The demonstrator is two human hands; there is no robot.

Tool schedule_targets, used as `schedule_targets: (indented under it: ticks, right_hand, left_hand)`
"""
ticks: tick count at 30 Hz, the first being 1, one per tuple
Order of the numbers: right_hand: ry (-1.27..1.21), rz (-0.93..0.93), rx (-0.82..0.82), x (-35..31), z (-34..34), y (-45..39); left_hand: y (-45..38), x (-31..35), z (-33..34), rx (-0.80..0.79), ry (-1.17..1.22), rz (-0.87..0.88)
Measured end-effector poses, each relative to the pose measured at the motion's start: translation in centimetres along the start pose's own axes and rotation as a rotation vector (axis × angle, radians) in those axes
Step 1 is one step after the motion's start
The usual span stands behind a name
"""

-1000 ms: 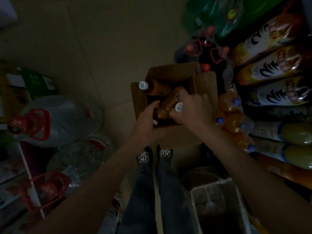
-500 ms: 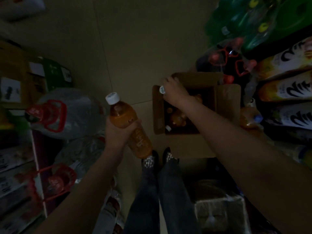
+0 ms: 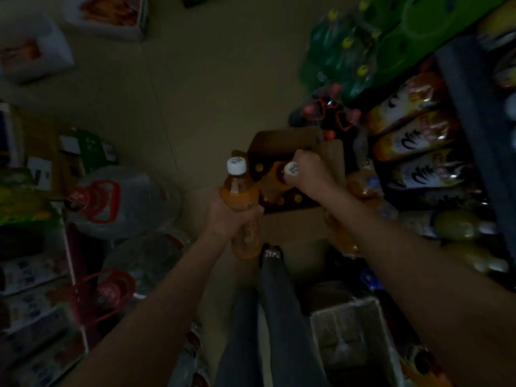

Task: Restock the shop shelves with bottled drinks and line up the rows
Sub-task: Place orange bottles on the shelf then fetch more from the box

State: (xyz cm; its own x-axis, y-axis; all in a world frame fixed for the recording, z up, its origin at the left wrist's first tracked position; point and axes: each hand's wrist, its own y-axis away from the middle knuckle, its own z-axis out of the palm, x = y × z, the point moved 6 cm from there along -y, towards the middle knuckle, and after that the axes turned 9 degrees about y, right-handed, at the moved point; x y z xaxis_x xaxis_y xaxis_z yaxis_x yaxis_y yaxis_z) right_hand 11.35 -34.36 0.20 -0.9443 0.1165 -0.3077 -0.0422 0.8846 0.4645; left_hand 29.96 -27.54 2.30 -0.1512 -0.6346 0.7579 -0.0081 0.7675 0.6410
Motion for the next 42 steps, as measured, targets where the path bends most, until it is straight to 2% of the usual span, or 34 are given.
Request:
schedule_targets:
  ticks: [6, 12, 14, 18, 21, 26, 29, 33, 38, 42]
  right_hand:
    - [-0.045, -0.074, 0.200, -1.3, -14.2, 14.9]
    - [-0.187, 0.075, 0.574, -0.8, -31.3, 31.9]
    - [-0.263, 0.119, 0.776, 0.0, -35.4, 38.4]
    - [-0.358, 0.253, 1.326, 1.5, -40.3, 51.7]
    - [-0.334, 0.375, 1.574, 2.9, -42.7, 60.4]
    - [-0.372, 0.562, 1.770, 7.8, -43.9, 73.7]
    - [-0.495, 0.731, 1.945, 12.2, -41.8, 81.8]
    - [-0.445, 0.908, 2.086, 16.9, -38.5, 92.5]
    - [-0.332, 0.975, 2.180, 23.4, -35.5, 102.7]
    - [-0.281, 0.950, 2.124, 29.0, -34.3, 105.9]
  left_hand:
    - [9.0, 8.9, 2.6, -0.258, 0.032, 0.088]
    - [19.0, 20.2, 7.4, -0.442, -0.043, 0.232]
    - [22.8, 23.7, 9.4, -0.493, -0.050, 0.298]
    - [30.7, 29.6, 14.4, -0.629, -0.047, 0.441]
    - [37.5, 32.7, 19.2, -0.728, -0.068, 0.581]
    - [48.5, 33.7, 28.3, -0.946, -0.136, 0.749]
    - [54.8, 32.8, 33.5, -1.066, -0.207, 0.841]
    - [62.3, 30.8, 40.1, -1.153, -0.287, 0.986]
    - [71.6, 27.6, 48.0, -1.228, -0.269, 1.102]
    - [77.7, 24.4, 54.1, -1.271, -0.254, 1.095]
